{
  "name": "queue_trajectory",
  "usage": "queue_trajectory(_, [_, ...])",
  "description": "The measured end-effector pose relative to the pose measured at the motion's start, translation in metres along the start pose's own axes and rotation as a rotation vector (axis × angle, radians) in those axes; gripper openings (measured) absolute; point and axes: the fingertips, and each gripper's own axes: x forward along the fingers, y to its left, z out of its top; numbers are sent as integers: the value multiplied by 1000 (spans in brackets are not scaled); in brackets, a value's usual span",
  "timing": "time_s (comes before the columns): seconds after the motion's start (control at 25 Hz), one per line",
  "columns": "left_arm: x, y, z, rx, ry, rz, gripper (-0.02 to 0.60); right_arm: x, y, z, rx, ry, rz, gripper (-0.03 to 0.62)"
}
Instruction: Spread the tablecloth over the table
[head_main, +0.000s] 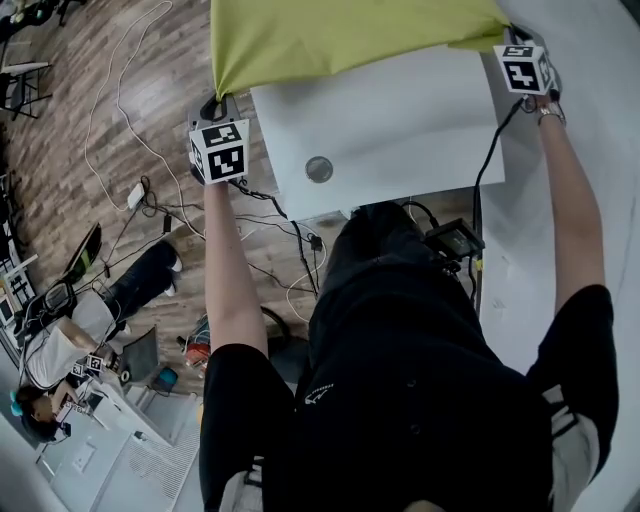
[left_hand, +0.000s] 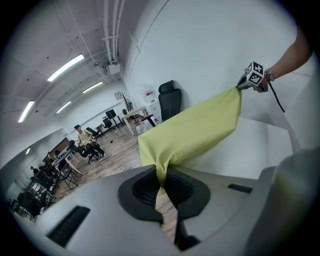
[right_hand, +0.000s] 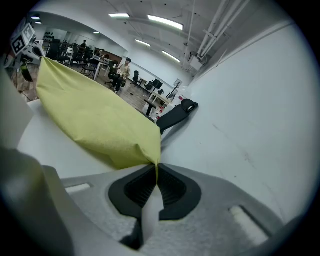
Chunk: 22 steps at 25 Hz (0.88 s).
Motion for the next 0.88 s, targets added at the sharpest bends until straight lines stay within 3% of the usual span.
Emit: queue_trajectory(0.88, [-33,-32,-39,-9,52,-25,8,-24,6,-43,22,33,7,9])
